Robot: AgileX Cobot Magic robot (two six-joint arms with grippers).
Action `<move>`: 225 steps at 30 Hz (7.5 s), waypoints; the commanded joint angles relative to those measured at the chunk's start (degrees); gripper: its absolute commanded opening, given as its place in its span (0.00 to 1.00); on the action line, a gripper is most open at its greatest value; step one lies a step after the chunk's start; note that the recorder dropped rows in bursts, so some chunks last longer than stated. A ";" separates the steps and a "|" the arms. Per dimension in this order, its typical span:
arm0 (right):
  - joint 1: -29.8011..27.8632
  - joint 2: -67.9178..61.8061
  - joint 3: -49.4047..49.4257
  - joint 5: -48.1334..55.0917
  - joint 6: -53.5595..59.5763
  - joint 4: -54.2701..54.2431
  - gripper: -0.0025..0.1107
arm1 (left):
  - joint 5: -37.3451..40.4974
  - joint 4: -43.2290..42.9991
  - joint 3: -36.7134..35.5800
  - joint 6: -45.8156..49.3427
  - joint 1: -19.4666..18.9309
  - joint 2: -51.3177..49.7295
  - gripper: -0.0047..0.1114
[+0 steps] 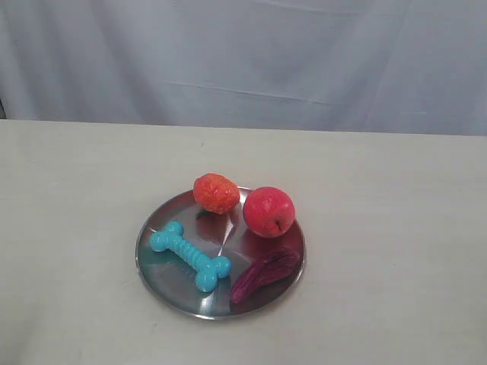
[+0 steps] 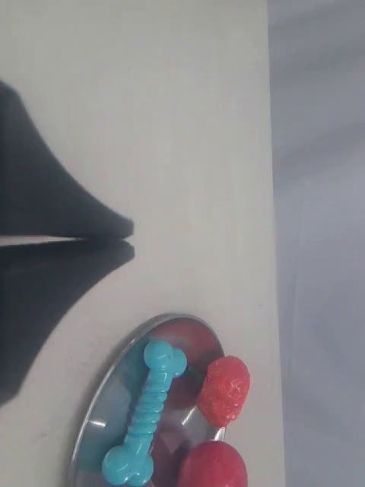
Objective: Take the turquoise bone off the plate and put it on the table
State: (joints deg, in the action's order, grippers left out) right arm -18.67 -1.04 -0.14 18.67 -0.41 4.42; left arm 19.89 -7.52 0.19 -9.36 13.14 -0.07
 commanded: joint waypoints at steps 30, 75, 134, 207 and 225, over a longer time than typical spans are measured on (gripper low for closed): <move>-0.32 0.41 0.14 -0.06 -0.16 0.13 0.02 | -0.04 -0.02 -0.19 -0.09 0.16 0.07 0.04; 7.75 -34.64 -41.84 19.38 -6.83 -7.28 0.02 | -0.04 -0.02 -0.19 -0.09 0.16 0.07 0.04; 42.14 -116.84 -88.59 19.35 -4.73 3.20 0.49 | -0.04 -0.02 -0.19 -0.09 0.16 0.07 0.04; 42.14 -125.13 -88.59 11.18 -5.71 6.23 0.02 | -0.04 -0.02 -0.19 -0.10 0.16 0.07 0.04; 42.14 -115.97 -88.59 14.29 -6.19 6.23 0.02 | -0.04 -0.02 -0.19 -0.10 0.16 0.07 0.04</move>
State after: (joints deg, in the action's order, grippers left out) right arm 23.52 -118.28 -88.50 31.89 -6.18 9.96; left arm 19.89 -7.52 0.19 -9.36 13.14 -0.07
